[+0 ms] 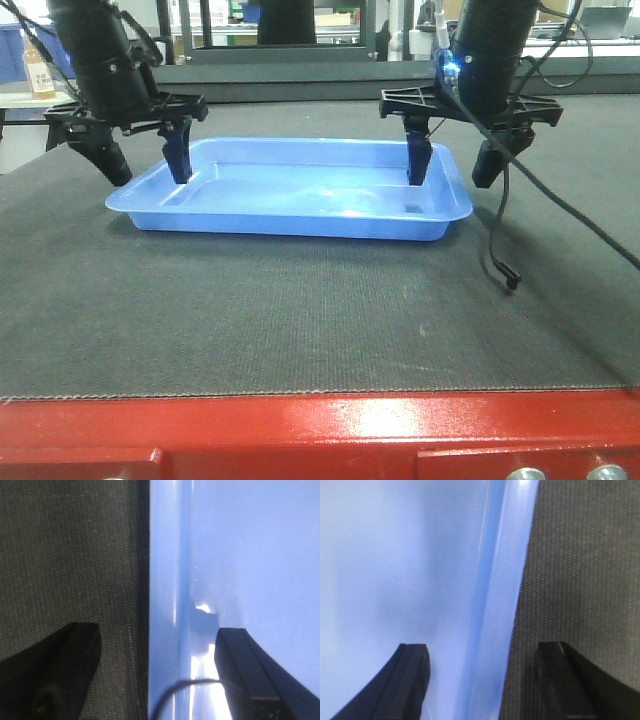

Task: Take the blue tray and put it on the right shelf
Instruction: 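Close both grippers on opposite rims of the blue tray, then lift the tray with both grippers up off the table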

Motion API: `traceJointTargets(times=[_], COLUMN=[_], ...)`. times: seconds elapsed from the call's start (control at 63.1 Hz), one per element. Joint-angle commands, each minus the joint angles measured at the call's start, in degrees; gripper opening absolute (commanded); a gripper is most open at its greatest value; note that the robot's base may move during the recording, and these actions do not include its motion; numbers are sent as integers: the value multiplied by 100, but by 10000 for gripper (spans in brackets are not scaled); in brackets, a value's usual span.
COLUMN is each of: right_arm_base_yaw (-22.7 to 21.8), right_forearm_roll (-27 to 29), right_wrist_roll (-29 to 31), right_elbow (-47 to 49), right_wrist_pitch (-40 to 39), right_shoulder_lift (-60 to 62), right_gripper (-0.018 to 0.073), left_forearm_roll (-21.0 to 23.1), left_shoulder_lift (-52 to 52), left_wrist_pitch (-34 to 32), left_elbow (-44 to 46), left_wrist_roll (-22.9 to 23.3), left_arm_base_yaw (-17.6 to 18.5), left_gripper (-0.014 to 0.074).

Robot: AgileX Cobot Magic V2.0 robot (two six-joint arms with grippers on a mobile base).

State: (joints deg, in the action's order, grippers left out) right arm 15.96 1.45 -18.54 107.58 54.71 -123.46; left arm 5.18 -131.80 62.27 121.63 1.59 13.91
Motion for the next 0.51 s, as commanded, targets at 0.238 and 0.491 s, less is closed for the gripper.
traceJointTargets(times=[0.238, 0.491], right_arm_base_yaw=[10, 10], right_forearm_roll=[-68, -90], right_wrist_roll=[12, 12], right_elbow=[185, 185], right_wrist_pitch=[-127, 18], right_shoulder_lift=[223, 204], right_gripper=[197, 25], left_forearm_roll=[152, 152], left_shoulder_lift=[368, 368], left_wrist_pitch=[-220, -167], left_elbow=[196, 196], left_wrist_roll=[33, 33], left_arm_base_yaw=[30, 30], left_gripper=[306, -31])
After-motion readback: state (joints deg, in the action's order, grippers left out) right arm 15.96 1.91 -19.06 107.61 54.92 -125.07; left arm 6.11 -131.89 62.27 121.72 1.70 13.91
